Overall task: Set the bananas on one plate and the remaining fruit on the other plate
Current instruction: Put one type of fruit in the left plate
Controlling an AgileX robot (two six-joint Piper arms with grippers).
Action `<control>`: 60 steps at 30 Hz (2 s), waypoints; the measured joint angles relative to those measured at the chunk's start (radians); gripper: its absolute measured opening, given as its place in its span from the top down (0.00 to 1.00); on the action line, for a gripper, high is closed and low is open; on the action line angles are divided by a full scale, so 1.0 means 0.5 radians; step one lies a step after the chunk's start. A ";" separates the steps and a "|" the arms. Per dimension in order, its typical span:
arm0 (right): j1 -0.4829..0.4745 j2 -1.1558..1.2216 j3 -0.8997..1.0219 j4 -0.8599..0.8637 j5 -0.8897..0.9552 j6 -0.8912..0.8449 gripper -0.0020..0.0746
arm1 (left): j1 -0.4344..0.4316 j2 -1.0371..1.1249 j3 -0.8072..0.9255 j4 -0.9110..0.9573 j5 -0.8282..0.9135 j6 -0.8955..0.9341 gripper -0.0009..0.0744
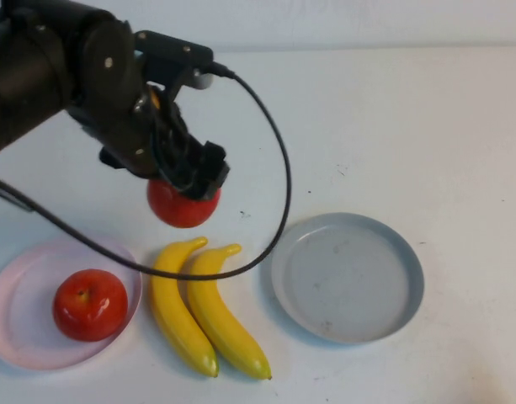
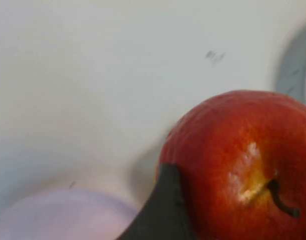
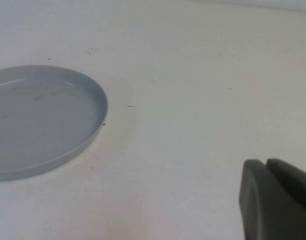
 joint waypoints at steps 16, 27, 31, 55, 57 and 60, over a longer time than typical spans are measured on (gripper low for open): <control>0.000 0.000 0.000 0.000 0.000 0.000 0.99 | 0.705 -0.746 0.862 0.240 0.017 -0.191 0.22; 0.000 0.000 0.000 0.000 0.000 0.000 0.99 | 0.807 -0.709 1.109 0.208 -0.174 -0.143 0.21; 0.000 0.000 0.000 0.000 0.000 0.000 0.99 | 0.807 -0.676 1.160 0.142 -0.243 -0.135 0.15; 0.000 0.000 0.000 0.000 0.000 0.000 0.99 | 0.807 -0.769 1.172 0.054 -0.280 -0.275 0.12; 0.000 0.000 0.000 0.000 0.000 0.000 0.99 | 0.807 -0.769 1.172 0.035 -0.277 -0.263 0.12; 0.000 0.000 0.000 0.000 0.000 0.000 0.99 | 0.807 -0.769 1.172 0.027 -0.268 -0.255 0.12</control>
